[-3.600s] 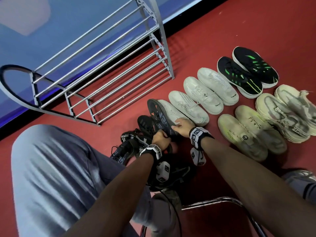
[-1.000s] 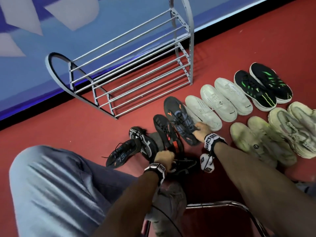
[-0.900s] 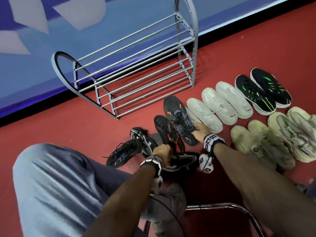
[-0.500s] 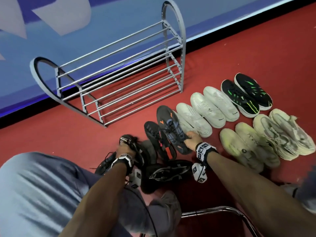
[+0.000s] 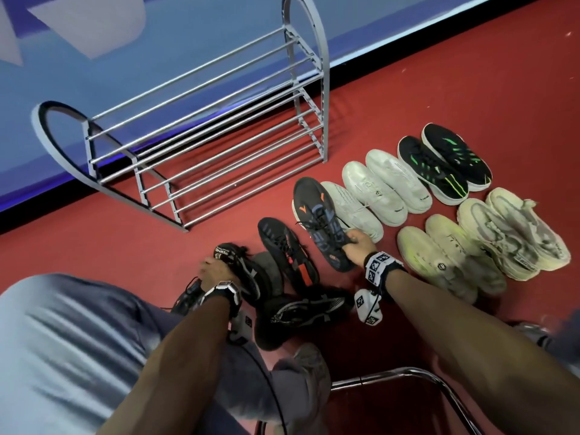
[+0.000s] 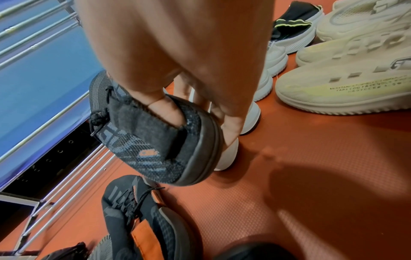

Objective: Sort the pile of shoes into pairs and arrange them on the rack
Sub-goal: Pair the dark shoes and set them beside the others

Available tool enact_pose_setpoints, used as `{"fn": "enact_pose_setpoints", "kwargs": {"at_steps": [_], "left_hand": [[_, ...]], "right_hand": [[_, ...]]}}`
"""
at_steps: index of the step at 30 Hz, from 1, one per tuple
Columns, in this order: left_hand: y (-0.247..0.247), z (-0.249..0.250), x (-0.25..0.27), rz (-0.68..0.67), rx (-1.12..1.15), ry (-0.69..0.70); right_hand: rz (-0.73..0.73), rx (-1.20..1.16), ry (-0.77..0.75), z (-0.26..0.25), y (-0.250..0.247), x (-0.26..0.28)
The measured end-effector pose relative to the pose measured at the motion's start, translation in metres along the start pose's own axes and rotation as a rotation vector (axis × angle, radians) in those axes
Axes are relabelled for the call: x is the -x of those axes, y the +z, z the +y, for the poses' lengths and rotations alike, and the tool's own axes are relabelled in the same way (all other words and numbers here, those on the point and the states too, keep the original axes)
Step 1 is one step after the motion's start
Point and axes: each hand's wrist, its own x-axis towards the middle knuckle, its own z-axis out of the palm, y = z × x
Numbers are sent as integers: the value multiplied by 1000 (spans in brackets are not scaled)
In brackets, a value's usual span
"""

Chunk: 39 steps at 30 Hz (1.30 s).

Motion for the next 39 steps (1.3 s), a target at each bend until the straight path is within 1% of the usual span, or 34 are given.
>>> {"fn": "enact_pose_setpoints", "kwargs": {"at_steps": [1,2,5,8,11,13,15,16,17,18,20,22,25,27,30,31,32,33,34,36,38,39], "left_hand": [[2,-3,-2,-24,24,-29],[5,-8,-7,-58,39,-18],[12,-21,-24,-191,150,71],[9,-20,-26,-215,264,62],[-4,1,-28,-152,459,37],[-25,28,-22,-41,616,80],[-55,60,-5,63,661,123],[-71,77,5,97,656,177],[-84,94,15,114,649,284],[-94,109,21,111,626,421],[-106,138,34,54,470,647],[-111,162,52,-22,371,811],[-88,183,79,-135,313,1026],[-58,190,94,-222,234,1107],[-15,194,114,-341,-18,1081],[-1,193,119,-407,-79,1079],[15,190,123,-471,-107,1094],[27,185,126,-503,-117,1093],[40,177,123,-497,-117,1071],[58,161,112,-436,-76,920],[68,146,99,-346,21,707],[71,141,93,-321,73,592]], "right_hand": [[-1,-10,6,-1,0,2],[0,-23,8,-1,0,3],[16,-45,19,-1,2,3],[28,-44,24,-4,5,4],[24,-34,41,-6,8,1],[14,-26,50,-4,11,-4],[22,-39,62,-6,12,-7],[33,-55,64,-9,12,-6],[48,-78,63,-12,10,-6],[68,-103,61,-12,9,-7],[114,-145,58,-10,2,-8],[157,-193,60,-4,-8,-10],[257,-238,95,5,-31,-8],[335,-295,133,18,-46,-8],[464,-384,185,38,-59,-8],[485,-389,201,46,-61,-10],[495,-395,214,57,-63,-12],[495,-398,230,67,-66,-15],[488,-394,239,80,-66,-20],[451,-395,247,86,-70,-16],[402,-383,258,77,-74,-3],[370,-367,261,76,-76,-1]]}}
